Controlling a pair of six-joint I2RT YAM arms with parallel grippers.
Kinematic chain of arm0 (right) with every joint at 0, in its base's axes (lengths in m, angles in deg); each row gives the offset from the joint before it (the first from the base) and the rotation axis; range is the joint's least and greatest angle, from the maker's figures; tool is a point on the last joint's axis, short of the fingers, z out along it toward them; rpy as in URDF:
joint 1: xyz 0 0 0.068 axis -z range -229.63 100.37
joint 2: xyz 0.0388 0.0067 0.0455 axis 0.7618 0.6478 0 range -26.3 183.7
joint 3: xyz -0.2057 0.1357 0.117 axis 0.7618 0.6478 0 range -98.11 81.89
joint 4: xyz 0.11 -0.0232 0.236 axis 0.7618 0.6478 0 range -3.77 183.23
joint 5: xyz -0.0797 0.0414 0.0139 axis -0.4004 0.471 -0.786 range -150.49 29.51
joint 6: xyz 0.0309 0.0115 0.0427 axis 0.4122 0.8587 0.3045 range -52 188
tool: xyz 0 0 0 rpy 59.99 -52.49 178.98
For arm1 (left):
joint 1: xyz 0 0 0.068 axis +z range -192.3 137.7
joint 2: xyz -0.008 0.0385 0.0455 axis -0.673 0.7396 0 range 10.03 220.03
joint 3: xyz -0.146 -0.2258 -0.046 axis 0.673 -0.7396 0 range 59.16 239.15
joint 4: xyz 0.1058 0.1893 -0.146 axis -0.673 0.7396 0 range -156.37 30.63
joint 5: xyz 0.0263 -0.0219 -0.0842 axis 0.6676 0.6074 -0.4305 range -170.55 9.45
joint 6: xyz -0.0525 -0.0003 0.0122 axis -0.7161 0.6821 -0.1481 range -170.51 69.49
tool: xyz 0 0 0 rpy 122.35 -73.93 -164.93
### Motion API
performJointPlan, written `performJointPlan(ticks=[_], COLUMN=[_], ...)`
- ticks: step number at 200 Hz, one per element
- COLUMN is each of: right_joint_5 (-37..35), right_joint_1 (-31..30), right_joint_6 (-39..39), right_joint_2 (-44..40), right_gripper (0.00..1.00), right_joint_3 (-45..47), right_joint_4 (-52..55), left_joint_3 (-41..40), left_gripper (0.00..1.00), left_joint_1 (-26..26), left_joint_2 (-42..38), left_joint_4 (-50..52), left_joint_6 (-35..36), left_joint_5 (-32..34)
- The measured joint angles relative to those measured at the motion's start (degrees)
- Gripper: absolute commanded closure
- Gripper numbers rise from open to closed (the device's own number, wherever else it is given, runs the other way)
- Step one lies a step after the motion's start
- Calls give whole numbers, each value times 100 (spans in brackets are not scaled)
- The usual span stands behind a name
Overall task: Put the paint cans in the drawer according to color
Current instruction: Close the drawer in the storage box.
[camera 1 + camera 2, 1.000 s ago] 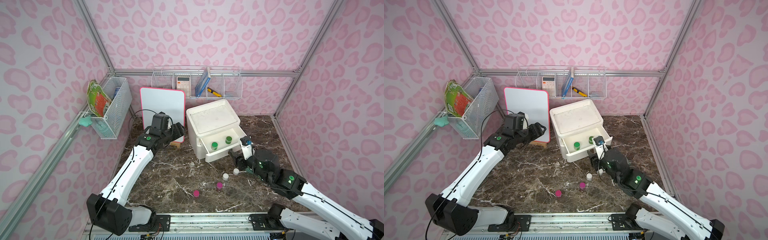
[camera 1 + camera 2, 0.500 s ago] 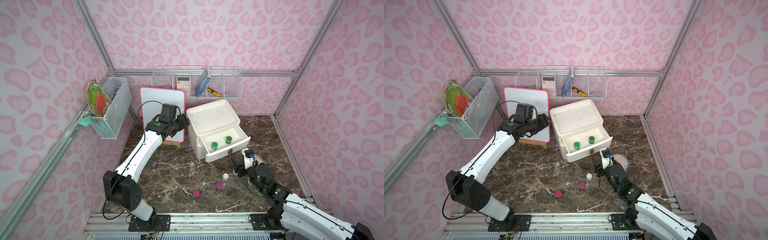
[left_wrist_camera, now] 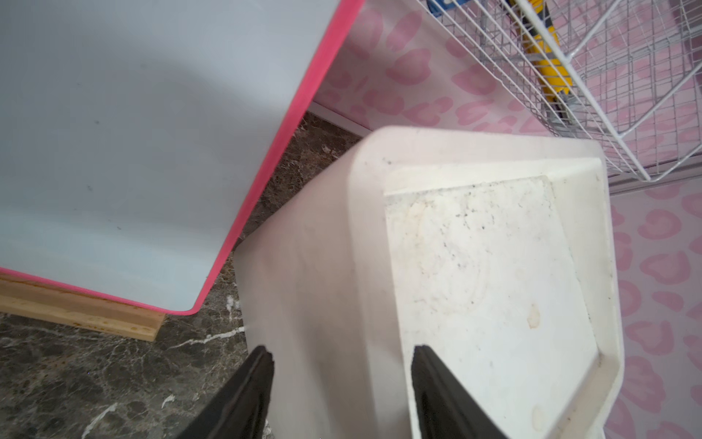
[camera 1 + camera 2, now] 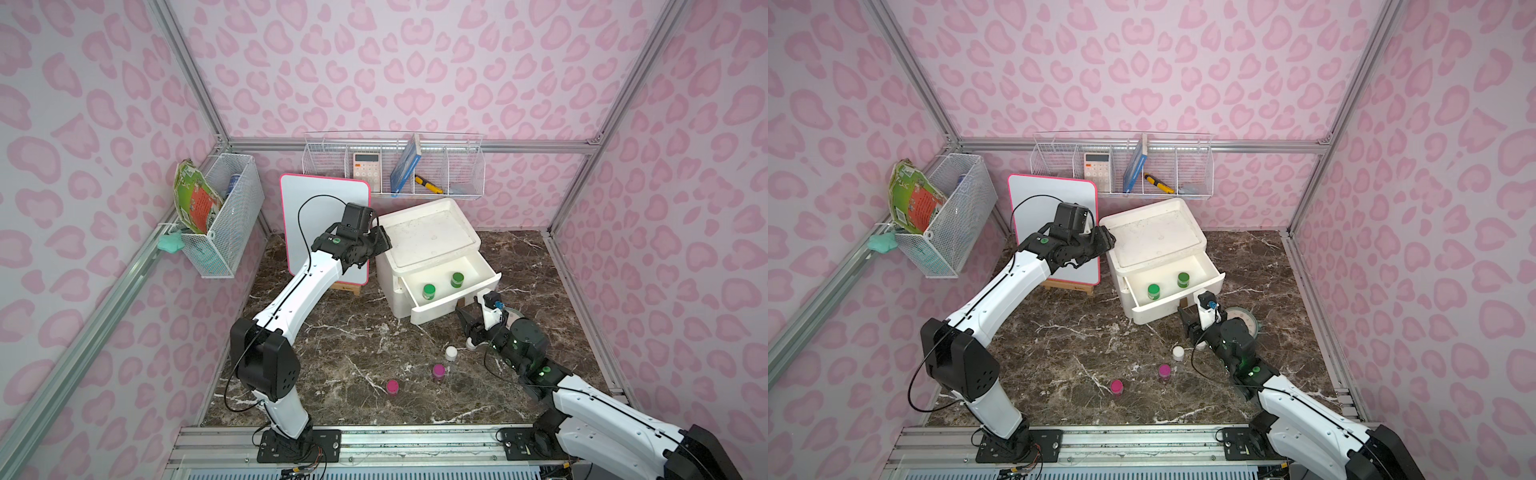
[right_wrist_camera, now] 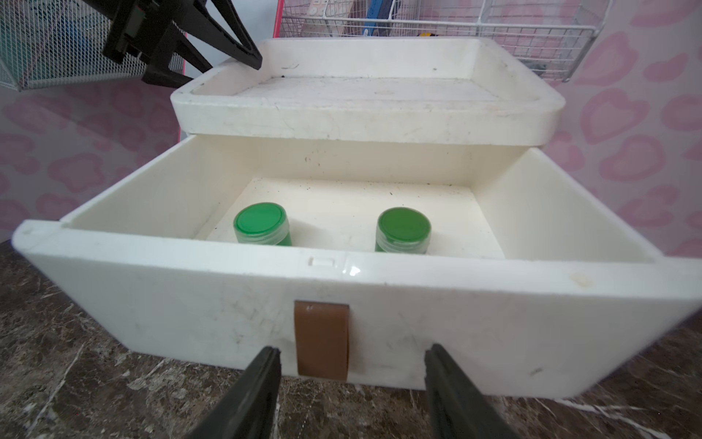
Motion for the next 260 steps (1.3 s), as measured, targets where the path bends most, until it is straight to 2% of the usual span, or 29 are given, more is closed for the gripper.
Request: performJointPlan(ticks=[43, 70, 141, 208, 260], right_joint_5=[-55, -118, -101, -238, -297], right_joint_1=[4, 4, -55, -70, -74], right_joint_6=[-66, -66, 50, 136, 197], right_joint_2=[382, 654, 1646, 2811, 3359], right_gripper=[42, 44, 48, 51, 51], right_joint_3=[-87, -210, -695, -1340, -1705], right_joint_4=[-345, -542, -1445, -2181, -2507], left_joint_3=[37, 35, 35, -44, -103], left_gripper=[50, 53, 55, 56, 56], left_joint_1=[-144, -201, -337, -352, -352], left_joint_2=[144, 179, 238, 238, 227], left_joint_4=[11, -48, -149, -299, -385], left_joint_6=[-2, -48, -210, -299, -354], left_joint_5=[55, 181, 535, 570, 577])
